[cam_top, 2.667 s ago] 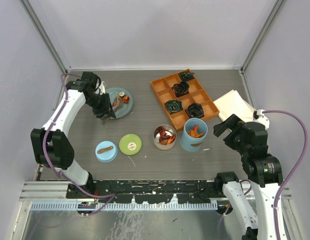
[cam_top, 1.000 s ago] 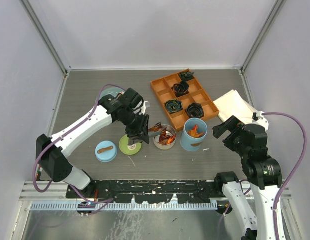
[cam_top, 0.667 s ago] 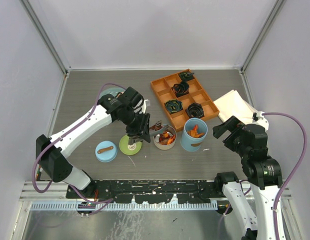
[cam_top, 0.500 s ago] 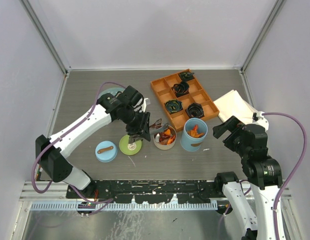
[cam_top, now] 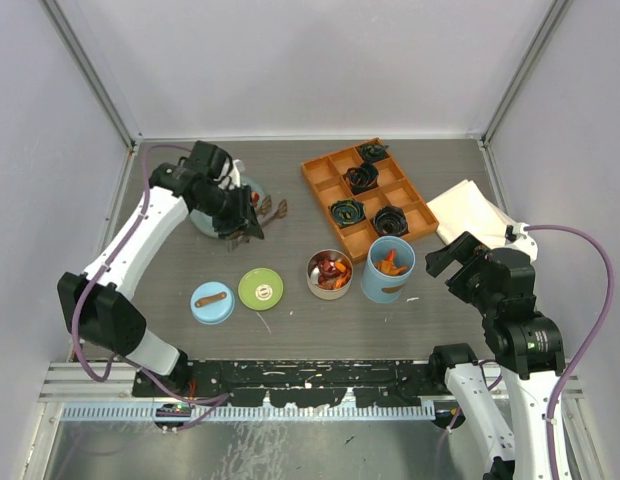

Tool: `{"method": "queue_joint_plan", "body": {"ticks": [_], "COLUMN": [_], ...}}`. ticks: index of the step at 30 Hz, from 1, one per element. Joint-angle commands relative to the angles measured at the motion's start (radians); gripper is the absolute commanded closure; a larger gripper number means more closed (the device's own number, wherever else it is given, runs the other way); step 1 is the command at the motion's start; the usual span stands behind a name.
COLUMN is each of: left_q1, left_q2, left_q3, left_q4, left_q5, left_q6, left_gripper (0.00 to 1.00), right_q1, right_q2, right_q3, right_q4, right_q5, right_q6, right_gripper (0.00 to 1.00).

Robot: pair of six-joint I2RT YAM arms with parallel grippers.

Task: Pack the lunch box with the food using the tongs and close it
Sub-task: Pick up the fake food from the plate.

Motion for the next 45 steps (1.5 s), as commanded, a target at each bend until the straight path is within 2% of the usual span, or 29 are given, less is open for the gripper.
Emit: {"method": "queue_joint_plan", "body": {"ticks": [1,7,15,28,35,45], "left_q1": [0.115,0.216,0.281,0.304,0.320,0.324], "left_q2": [0.032,0.105,0.162,0.216,0.218,0.238], "left_q3": [0.067,0.087,0.068,0.034,-0.038,-0.096], "left_q4": [0.018,0.017,0.058,0.138,0.255,0.353], "left_q5": [0.040,0.020,0.001,0.009,0.055,0.138], "left_q6": [0.061,0.078,0.083,0.007,-0.102,-0.168], "left_gripper": [0.59,0.60,0.62,0.60,0.59,0.58], "right_q1": [-0.003,-0.003,-0.003,-0.003,-0.003,-0.003], "right_q2": [0.004,0.012,0.024,0.036,0.039,0.036], "right_q3": [0.016,0.011,0.011,0.005,0.001,-0.017], "right_q4": [0.035,0.040,0.045,0.057,0.059,0.066], "right_q5": [0.018,0.018,0.020,0.019,0.019,0.018], "right_q6": [-0.005,-0.006,-0.009,-0.009,-0.015,-0.015], "right_gripper": [0.00,0.00,0.00,0.00,0.00,0.00]}}
